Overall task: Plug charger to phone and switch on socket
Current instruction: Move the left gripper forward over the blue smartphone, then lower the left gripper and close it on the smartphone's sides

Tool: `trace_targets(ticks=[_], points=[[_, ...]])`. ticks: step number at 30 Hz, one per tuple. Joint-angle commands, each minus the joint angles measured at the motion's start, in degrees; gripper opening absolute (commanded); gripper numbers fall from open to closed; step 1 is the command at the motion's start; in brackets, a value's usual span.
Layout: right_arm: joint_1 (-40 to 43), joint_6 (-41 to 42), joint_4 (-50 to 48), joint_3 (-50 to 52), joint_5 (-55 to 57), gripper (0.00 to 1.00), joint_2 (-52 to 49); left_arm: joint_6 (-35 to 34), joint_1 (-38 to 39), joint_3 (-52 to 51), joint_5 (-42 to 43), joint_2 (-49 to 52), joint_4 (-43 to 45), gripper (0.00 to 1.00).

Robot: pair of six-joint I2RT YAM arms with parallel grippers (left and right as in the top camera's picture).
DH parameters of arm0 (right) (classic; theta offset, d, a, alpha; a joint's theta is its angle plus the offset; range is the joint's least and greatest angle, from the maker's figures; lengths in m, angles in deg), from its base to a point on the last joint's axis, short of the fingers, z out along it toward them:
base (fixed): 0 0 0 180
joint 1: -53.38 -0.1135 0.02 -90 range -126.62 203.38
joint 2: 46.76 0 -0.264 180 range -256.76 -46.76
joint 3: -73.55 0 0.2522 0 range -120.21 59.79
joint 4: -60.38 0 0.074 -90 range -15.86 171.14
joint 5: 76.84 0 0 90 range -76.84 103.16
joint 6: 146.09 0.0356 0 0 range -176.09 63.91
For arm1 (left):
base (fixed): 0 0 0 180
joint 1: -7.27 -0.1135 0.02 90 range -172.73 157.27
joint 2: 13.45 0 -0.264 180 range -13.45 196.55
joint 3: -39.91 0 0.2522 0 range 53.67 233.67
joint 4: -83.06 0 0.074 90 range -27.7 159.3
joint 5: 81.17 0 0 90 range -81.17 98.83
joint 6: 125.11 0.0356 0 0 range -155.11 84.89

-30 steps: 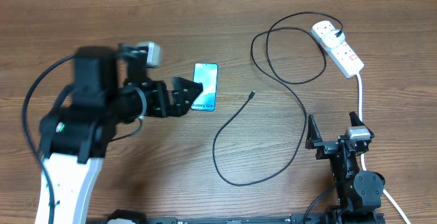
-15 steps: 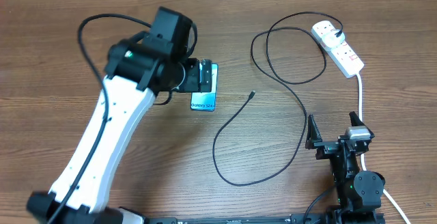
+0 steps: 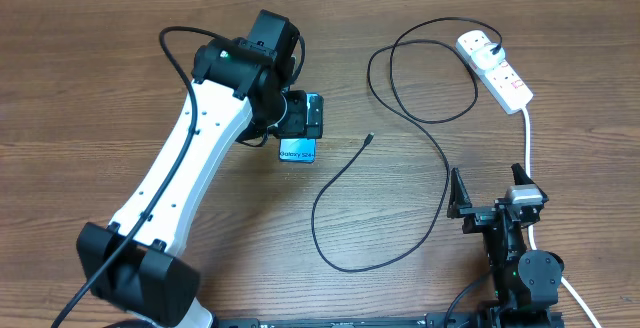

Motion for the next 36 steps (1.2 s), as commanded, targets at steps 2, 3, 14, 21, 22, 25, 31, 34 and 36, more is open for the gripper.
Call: trace_targets(ticks=[2,3,14,21,22,25,31,34,36], points=[[0.3,-0.3,-0.3,0.6,0.7,1.0,0.5,-1.6,0.2,9.0,-5.2,4.7,-7.1,1.0],[0.3,-0.3,-0.3,0.6,0.7,1.0,0.5,-1.7,0.2,11.3,-6.8,6.2,-9.4,1.0],[0.3,-0.3,-0.3,0.6,0.7,1.0,0.5,-1.7,0.2,16.2,-8.4,13.8,-4.2,1.0],[0.3,-0.3,-0.3,0.6,0.7,1.0,0.5,-0.9,0.2,16.2,-8.3,16.8,-3.1,1.0],[0.3,-0.3,-0.3,0.6,0.7,1.0,0.5,-1.0,0.2,16.2,-8.1,18.1,-2.4,1.0],[0.3,-0.3,-0.3,0.6,0.7,1.0,0.5,-1.0,0.2,16.2,-7.9,20.7,-0.7,1.0],[0.3,-0.3,-0.3,0.6,0.7,1.0,0.5,-0.5,0.2,16.2,-7.9,25.6,0.6,1.0],[0.3,-0.3,-0.3,0.6,0.7,1.0,0.5,0.5,0.2,16.2,-8.0,27.8,1.6,1.0],[0.3,-0.3,-0.3,0.6,0.7,1.0,0.5,0.5,0.2,16.2,-8.1,29.1,2.3,1.0]])
